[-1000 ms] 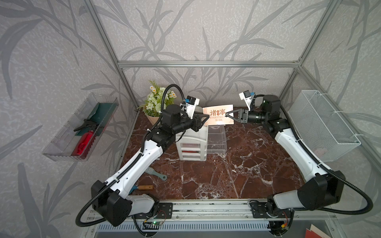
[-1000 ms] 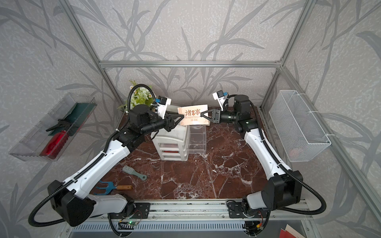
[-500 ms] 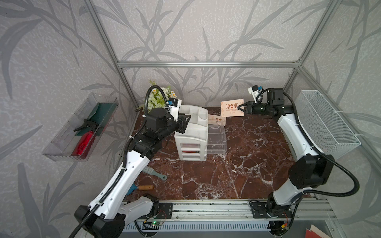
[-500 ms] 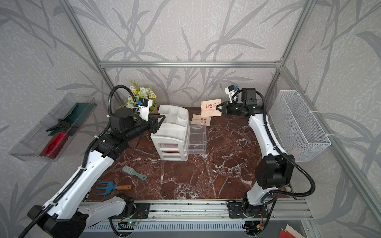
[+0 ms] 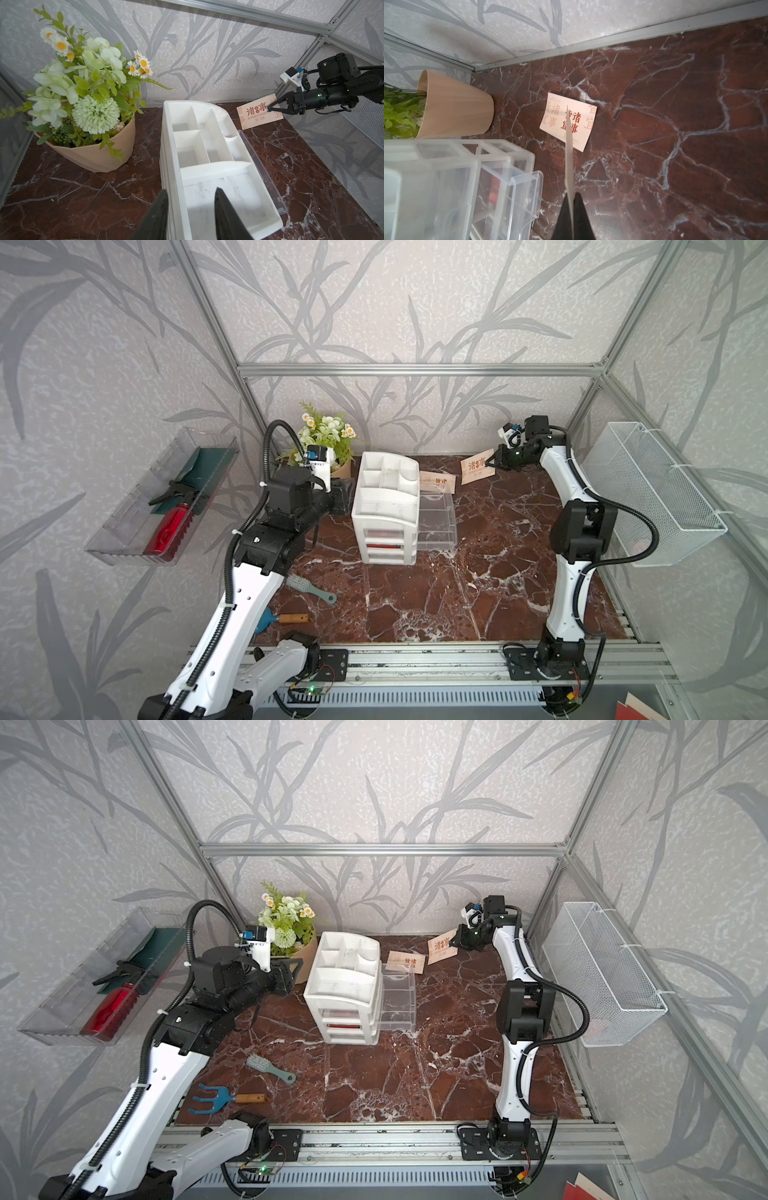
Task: Take the postcards out of the drawer
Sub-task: Place the postcard at the center of the board.
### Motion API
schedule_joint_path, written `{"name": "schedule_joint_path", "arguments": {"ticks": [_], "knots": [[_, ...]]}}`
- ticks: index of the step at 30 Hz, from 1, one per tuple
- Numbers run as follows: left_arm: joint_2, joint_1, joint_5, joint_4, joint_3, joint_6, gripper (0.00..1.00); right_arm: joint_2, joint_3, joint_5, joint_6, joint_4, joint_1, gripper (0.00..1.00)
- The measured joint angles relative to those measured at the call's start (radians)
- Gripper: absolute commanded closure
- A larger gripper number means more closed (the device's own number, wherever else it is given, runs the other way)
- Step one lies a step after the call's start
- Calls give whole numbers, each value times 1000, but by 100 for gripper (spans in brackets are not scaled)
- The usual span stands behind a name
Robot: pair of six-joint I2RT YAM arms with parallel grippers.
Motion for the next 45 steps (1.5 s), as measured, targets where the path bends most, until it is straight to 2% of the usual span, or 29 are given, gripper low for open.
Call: {"name": "schedule_joint_path", "arguments": {"ticks": [4, 8, 19, 30, 45], "knots": [[-7, 0, -12, -13, -14, -2, 63, 179, 288, 2, -25, -142, -4, 98], [-16, 4, -21, -23, -19, -3, 63, 275, 422, 2, -29, -232, -9, 98], [-20, 8, -20, -21, -33, -11, 63, 288, 273, -11, -10, -240, -41, 96], [-19, 8, -19, -22, -46, -11, 63, 290, 243, -29, 44, -164, -52, 92], [-19, 14, -18, -21, -56, -11, 63, 344, 243, -36, 92, -108, -71, 75]]}}
